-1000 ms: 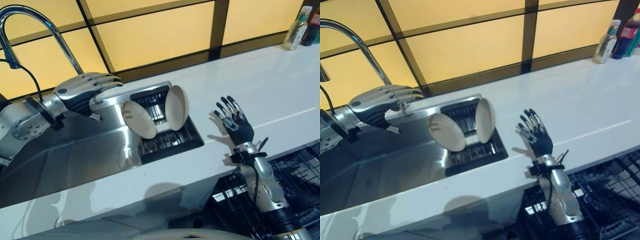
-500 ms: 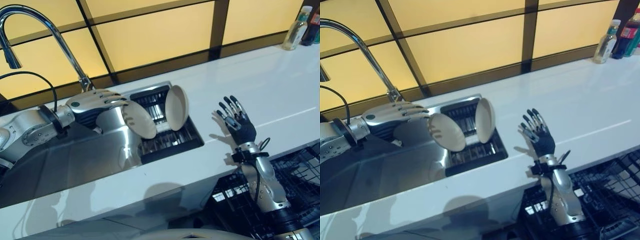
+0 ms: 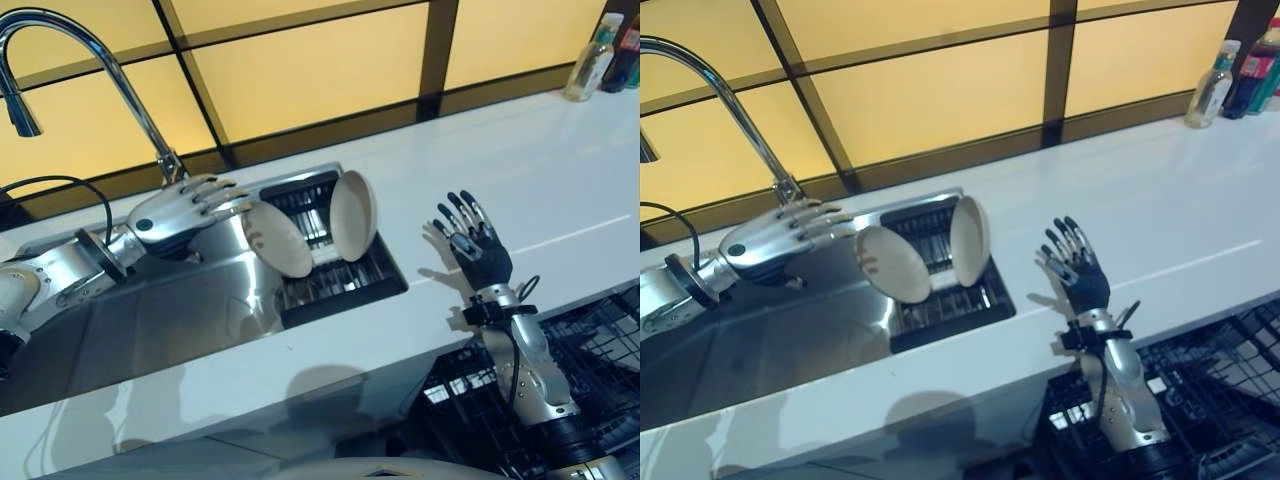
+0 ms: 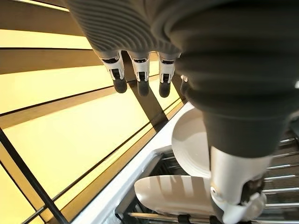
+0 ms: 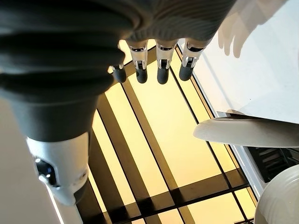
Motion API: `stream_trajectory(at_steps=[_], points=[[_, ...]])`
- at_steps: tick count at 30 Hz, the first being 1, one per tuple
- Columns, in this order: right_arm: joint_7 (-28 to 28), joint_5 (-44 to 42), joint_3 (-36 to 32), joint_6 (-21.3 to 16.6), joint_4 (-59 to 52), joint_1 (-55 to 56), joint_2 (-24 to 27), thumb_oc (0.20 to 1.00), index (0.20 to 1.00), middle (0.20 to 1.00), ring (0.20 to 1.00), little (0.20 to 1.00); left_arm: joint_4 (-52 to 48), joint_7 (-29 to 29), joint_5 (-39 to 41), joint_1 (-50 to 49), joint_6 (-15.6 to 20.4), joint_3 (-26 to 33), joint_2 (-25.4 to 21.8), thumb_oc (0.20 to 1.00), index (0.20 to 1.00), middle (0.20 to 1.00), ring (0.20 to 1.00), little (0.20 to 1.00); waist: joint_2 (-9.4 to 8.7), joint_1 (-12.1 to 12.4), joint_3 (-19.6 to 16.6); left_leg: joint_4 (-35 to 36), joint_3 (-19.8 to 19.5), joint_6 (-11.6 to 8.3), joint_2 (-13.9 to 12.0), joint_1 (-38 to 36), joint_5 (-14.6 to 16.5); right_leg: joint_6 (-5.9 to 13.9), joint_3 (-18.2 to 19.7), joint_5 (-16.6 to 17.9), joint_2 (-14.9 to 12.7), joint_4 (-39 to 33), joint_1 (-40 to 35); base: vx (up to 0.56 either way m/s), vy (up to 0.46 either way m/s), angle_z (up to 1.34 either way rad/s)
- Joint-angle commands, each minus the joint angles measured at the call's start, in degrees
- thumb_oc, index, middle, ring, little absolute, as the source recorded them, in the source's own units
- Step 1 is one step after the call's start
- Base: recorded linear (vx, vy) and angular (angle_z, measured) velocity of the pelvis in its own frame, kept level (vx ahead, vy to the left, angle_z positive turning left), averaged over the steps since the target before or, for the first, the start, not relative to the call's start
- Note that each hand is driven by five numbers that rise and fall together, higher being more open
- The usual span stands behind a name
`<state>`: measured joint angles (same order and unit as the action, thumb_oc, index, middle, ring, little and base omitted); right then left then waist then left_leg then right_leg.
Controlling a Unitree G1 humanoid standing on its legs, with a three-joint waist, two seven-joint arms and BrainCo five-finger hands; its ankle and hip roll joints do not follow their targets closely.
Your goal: Pick up plates and place into dishwasher.
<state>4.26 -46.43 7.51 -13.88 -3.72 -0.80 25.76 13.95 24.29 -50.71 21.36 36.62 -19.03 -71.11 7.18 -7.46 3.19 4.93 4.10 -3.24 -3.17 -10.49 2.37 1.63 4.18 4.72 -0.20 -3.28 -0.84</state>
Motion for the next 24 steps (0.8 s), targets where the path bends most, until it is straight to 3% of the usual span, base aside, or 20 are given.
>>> stream_trajectory(at_steps=[1, 24], points=[[-0.7, -1.2, 2.2, -4.4, -0.9, -1.6, 1.3, 1.0, 1.0, 1.0, 1.0, 1.0, 2.5, 3.4, -1.1, 2.8, -3.2, -1.9, 0.9, 1.0, 1.0, 1.0, 1.0, 1.0, -3.1, -1.7, -2.5, -2.2, 3.1, 3.41, 2.7, 6.2, -0.7, 5.11, -0.6, -3.6, -2.0, 4.1, 1.2, 0.0, 0.0, 0.0], [-1.0, -1.2, 2.0, -4.1, -1.9, 0.3, 1.1, 1.0, 1.0, 1.0, 1.0, 1.0, 7.6, 11.2, -5.6, 6.9, -6.1, -7.4, 2.8, 1.0, 1.0, 1.0, 1.0, 1.0, -2.6, -4.6, -2.0, -0.8, 5.1, 3.71, 2.4, 5.3, -1.3, 5.61, 1.5, -3.3, -1.6, 4.6, 1.7, 0.01, -0.007, -0.04]])
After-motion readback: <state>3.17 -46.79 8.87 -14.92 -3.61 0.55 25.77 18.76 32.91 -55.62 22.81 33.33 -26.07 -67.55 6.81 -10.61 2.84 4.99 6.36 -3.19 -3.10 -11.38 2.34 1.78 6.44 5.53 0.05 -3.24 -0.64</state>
